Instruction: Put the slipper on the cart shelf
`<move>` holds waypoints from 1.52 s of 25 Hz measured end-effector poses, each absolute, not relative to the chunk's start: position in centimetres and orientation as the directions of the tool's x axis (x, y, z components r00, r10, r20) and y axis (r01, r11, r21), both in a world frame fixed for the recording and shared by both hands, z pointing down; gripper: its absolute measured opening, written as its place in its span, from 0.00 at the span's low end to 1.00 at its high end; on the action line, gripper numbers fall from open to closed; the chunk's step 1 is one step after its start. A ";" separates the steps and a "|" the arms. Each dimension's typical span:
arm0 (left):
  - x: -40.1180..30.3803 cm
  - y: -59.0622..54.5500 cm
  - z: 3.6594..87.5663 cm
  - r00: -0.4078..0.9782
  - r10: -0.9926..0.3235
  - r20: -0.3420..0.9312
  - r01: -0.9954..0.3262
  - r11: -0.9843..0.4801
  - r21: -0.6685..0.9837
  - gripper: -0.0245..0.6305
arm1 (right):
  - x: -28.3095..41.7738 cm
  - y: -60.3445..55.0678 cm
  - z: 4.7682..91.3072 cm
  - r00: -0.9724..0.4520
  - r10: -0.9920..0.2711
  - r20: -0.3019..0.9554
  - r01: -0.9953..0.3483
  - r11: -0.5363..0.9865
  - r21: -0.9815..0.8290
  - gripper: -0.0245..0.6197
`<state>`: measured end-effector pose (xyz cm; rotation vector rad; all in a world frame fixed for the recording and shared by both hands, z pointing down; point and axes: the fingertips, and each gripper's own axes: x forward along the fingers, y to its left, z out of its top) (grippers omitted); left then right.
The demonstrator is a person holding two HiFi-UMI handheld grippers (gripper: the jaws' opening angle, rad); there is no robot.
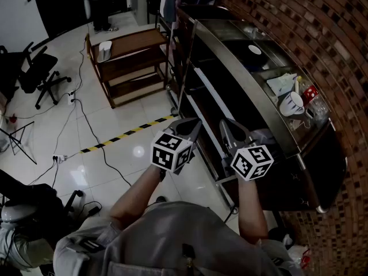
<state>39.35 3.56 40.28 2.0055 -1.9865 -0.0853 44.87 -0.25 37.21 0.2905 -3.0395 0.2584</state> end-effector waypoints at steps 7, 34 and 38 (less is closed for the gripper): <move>32.5 6.9 41.0 -0.020 -0.982 0.186 -0.963 0.069 0.260 0.05 | 38.7 1.3 37.3 -0.983 -0.172 0.069 -0.181 0.972 -0.148 0.04; 1.3 6.1 43.1 -0.456 -0.855 0.248 -0.813 0.513 0.274 0.05 | 4.7 -2.2 38.8 -0.956 0.283 0.074 0.265 0.945 -0.191 0.04; -3.1 5.1 42.9 -0.508 -0.820 0.264 -0.781 0.567 0.260 0.05 | -0.1 -3.6 39.2 -0.941 0.328 0.081 0.310 0.933 -0.181 0.04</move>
